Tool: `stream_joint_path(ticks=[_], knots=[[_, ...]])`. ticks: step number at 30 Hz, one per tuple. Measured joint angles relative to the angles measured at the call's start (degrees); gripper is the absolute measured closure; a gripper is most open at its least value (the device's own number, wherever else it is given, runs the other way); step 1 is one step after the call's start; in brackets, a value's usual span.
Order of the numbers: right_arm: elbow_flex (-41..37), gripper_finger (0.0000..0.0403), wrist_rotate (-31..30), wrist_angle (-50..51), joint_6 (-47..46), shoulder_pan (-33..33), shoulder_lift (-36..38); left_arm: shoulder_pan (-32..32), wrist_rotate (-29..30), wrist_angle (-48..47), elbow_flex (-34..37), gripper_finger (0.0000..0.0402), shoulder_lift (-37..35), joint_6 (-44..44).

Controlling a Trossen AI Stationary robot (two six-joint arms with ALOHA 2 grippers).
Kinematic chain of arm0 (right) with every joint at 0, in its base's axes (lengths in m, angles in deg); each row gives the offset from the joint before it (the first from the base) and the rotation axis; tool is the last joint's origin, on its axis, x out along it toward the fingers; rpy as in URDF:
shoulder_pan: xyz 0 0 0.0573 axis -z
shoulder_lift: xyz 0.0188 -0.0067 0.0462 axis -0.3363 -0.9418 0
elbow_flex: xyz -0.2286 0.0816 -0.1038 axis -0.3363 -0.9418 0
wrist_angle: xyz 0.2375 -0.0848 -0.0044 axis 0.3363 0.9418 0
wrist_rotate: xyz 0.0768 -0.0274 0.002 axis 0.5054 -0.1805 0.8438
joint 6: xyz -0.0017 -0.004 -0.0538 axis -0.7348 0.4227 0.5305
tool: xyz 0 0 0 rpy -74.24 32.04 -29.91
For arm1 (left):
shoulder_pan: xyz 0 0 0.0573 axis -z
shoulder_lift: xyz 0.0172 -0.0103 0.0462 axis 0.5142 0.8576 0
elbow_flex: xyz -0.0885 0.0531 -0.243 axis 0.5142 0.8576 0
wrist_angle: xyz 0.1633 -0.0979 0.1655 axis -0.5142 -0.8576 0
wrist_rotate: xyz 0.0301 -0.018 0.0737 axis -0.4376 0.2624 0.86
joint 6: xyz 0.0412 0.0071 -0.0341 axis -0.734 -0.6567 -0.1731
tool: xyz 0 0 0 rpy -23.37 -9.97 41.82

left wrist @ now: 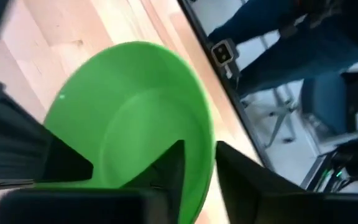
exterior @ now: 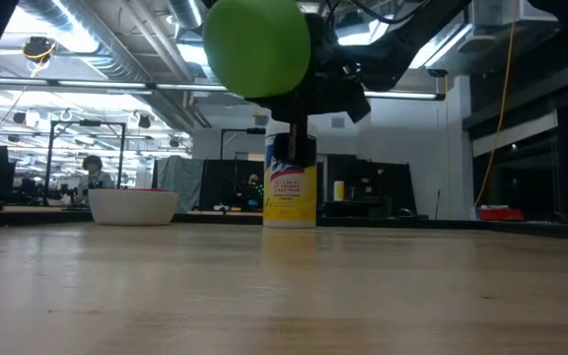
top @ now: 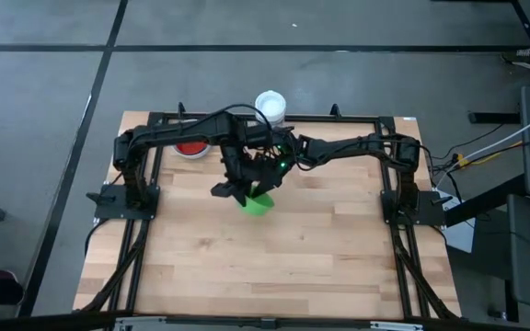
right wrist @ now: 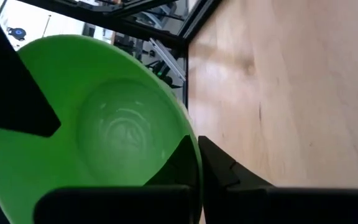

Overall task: Nest bowls inside each other
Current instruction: Stack the green bowl on top of the red bowl

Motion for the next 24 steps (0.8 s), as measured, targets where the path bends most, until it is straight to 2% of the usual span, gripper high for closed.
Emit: stream_joint_path(ticks=[3, 5, 10, 16, 21, 24], knots=[[-0.02, 0.0401, -0.41, 0.08, 1.03, 0.06, -0.02, 0.94, 2.19, -0.90, -0.04, 0.0379, 0.00, -2.09], [-0.02, 0.0388, -0.39, -0.05, 1.33, 0.06, -0.02, 1.54, 3.05, -0.90, -0.04, 0.0391, 0.00, -2.37], [-0.02, 0.0303, 2.27, -0.60, 0.86, 0.17, 0.04, 1.51, 4.19, -2.09, -0.04, 0.0398, -0.02, -2.00], [-0.09, 0.0206, 8.40, -8.26, -4.68, 2.99, 2.58, 1.41, 3.24, -4.17, 1.72, 0.0398, -0.41, -2.08], [0.14, 0.0174, 11.21, -8.42, -4.89, 8.00, 6.33, 2.80, 4.16, -4.88, 2.36, 0.0399, -0.01, -0.68], [-0.78, 0.0175, 12.52, -2.11, -1.16, 10.57, 6.73, 3.08, 7.67, -4.14, 2.14, 0.0399, -0.14, -0.81]])
